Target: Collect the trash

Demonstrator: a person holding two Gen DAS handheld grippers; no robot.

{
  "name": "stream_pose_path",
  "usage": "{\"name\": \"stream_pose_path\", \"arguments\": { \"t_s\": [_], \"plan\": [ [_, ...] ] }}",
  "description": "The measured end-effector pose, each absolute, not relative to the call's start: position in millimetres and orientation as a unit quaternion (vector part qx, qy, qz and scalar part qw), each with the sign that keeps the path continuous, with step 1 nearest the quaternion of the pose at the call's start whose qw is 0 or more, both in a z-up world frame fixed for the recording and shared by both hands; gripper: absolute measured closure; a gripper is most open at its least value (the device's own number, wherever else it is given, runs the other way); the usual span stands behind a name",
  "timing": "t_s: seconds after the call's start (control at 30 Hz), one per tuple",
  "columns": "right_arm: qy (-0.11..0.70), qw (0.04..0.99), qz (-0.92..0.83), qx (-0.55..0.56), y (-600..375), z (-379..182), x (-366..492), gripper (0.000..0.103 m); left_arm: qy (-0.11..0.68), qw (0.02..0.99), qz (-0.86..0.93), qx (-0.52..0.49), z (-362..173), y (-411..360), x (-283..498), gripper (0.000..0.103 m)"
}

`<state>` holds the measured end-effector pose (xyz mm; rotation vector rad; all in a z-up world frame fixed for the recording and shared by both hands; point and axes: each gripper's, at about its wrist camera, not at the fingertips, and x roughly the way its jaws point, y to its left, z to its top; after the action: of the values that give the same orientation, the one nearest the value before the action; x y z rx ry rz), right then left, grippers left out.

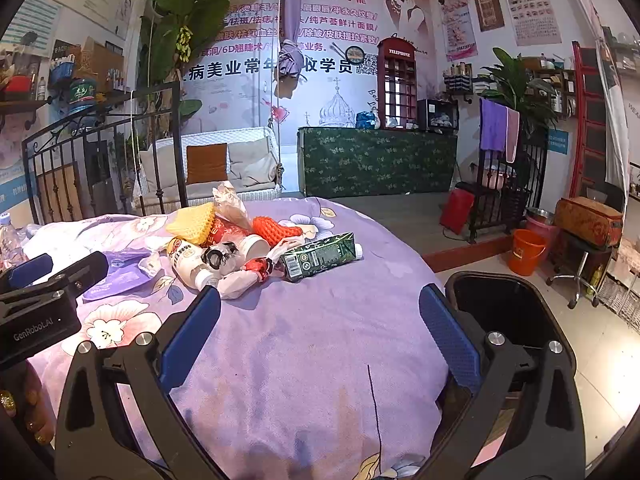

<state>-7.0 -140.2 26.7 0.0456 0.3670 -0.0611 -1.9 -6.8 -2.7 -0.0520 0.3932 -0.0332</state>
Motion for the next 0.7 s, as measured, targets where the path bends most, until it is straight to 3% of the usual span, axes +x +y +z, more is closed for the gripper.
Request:
{"name": "stream_pose_path", "arguments": {
  "t_s": [0.7],
  "plan": [
    [0.188, 0.981, -0.030, 0.024, -140.4, 21.4, -1.8, 0.005, 0.203, 0.979, -0.019, -0.024, -12.1, -11.0, 1.1, 0.006]
  ]
}}
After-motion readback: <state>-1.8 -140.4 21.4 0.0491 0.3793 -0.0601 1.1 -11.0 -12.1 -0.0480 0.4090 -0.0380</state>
